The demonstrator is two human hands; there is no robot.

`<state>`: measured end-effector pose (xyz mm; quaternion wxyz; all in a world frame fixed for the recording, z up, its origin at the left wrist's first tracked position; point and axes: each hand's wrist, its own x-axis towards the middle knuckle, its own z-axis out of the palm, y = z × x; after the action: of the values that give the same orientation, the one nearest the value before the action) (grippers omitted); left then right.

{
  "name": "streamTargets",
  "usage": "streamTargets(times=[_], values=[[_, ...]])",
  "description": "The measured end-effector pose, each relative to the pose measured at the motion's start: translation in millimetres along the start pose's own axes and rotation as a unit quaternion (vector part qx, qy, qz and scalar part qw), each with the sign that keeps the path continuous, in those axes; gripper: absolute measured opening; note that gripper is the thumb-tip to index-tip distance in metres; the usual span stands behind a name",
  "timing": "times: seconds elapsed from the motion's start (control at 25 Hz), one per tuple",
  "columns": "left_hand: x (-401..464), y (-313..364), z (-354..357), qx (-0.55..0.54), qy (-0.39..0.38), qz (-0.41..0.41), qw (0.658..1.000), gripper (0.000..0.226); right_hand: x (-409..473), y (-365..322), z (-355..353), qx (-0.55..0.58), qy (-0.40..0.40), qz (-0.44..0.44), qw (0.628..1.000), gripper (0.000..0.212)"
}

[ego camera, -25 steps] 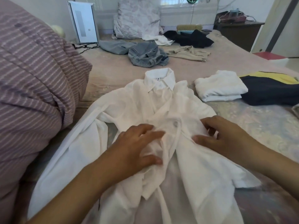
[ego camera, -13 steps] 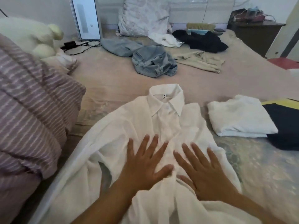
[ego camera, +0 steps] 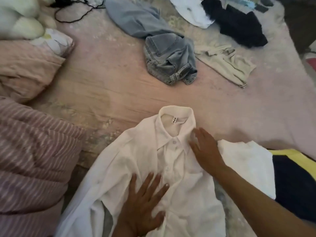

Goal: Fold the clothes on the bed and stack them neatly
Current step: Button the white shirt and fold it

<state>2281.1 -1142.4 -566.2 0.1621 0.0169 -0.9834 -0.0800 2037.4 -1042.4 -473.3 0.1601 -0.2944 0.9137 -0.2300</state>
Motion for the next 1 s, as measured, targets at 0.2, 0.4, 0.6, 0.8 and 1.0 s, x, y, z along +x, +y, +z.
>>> streamTargets(times=[0.2, 0.4, 0.6, 0.8, 1.0], values=[[-4, 1, 4, -0.033, -0.013, -0.024, 0.999, 0.062, 73, -15, -5, 0.220, -0.034, 0.202, 0.954, 0.062], [-1, 2, -7, -0.020, -0.055, -0.020, 0.998, 0.060, 44, -12, -16, 0.115, 0.006, 0.215, 0.970, 0.022], [69, 12, -87, -0.073, 0.027, -0.084, 0.993, 0.036, -31, -32, -76, 0.140, 0.041, 0.163, 0.976, 0.019], [214, -10, -150, -0.283, -0.075, -0.251, 0.923, 0.073, -55, -59, -127, 0.128, 0.025, 0.080, 0.988, 0.014], [257, -5, -162, -0.209, -0.270, -0.336, 0.878, 0.059, -66, -72, -168, 0.104, 0.065, 0.021, 0.992, 0.036]])
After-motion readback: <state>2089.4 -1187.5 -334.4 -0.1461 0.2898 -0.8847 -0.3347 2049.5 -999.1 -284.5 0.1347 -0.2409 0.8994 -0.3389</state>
